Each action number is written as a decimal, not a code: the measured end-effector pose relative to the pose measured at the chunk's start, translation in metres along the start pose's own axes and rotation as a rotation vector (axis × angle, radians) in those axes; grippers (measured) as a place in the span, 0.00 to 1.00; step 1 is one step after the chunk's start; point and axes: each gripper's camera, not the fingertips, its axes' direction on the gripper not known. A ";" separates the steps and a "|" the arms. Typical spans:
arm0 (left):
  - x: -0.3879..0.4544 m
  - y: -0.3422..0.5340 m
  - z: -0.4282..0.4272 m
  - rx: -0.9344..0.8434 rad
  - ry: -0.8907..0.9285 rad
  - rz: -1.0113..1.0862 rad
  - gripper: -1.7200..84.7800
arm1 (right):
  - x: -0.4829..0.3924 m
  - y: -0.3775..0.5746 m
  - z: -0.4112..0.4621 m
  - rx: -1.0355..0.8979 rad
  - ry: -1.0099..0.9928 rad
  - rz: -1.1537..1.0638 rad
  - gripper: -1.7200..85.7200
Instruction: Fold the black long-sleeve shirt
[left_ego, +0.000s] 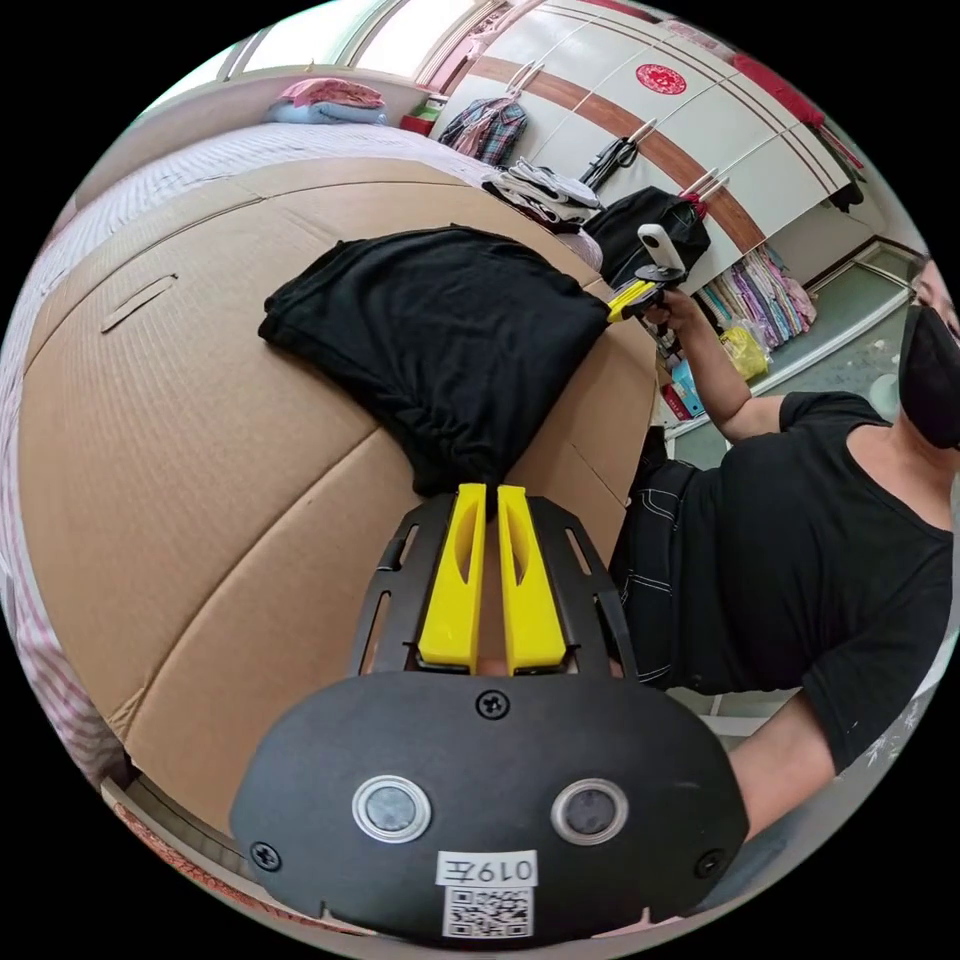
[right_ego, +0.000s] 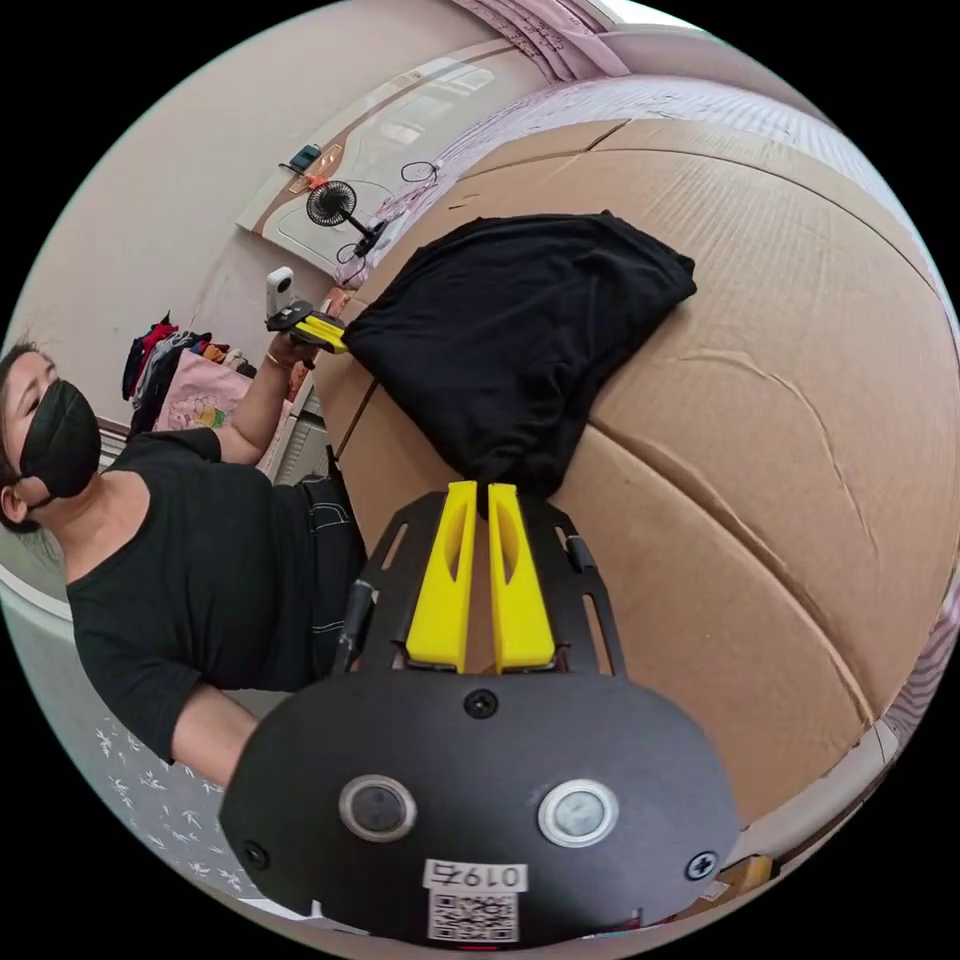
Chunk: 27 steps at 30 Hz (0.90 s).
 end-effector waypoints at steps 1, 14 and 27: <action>0.000 0.000 -0.001 0.006 0.000 0.002 0.04 | -0.001 0.002 -0.003 0.017 0.002 -0.004 0.02; -0.031 -0.003 0.016 -0.034 0.019 -0.010 0.08 | 0.025 0.024 0.001 0.073 -0.040 0.046 0.10; -0.119 -0.004 -0.038 0.310 -0.017 -0.299 0.12 | 0.060 0.016 -0.039 0.425 0.020 0.232 0.12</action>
